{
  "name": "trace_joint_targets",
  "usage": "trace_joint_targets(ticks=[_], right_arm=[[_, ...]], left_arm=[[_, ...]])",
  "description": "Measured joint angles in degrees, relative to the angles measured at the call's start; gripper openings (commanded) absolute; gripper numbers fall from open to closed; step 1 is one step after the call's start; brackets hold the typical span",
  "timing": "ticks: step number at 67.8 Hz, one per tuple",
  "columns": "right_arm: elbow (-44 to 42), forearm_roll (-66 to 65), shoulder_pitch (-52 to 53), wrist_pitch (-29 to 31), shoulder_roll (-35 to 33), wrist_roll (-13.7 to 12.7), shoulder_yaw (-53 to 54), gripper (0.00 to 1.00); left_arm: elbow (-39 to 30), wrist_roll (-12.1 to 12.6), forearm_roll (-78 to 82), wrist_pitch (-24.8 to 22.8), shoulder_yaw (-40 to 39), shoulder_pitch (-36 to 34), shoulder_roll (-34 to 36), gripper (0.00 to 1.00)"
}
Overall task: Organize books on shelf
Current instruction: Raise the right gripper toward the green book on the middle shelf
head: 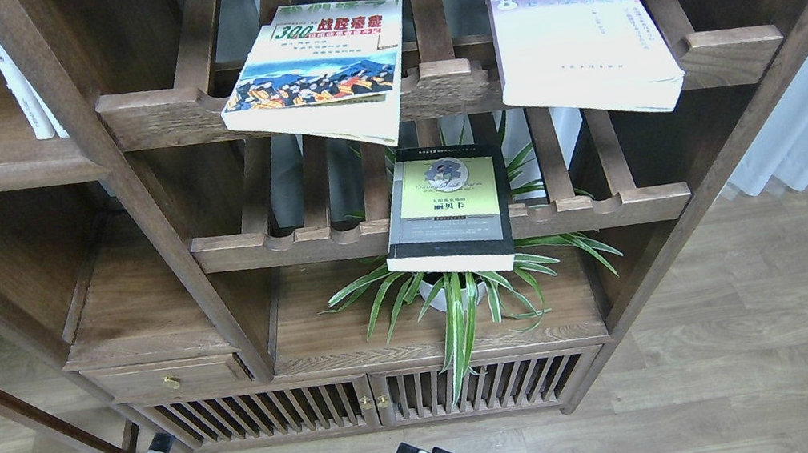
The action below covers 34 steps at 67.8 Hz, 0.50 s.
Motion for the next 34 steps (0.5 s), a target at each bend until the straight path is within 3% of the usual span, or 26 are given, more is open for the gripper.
trace_joint_targets(ticks=[25,34], right_arm=[[0.33,0.0,1.45,0.0,0.0,-0.19,-0.55,1.0],[-0.21,0.17,2.01,0.0,0.0,1.02,0.95,1.0]], left_arm=[[3.24,0.41,0.6,0.0,1.8,0.15,0.12,1.0],[3.35,0.05,0.06,0.0,1.93,0.42,0.45,1.0]])
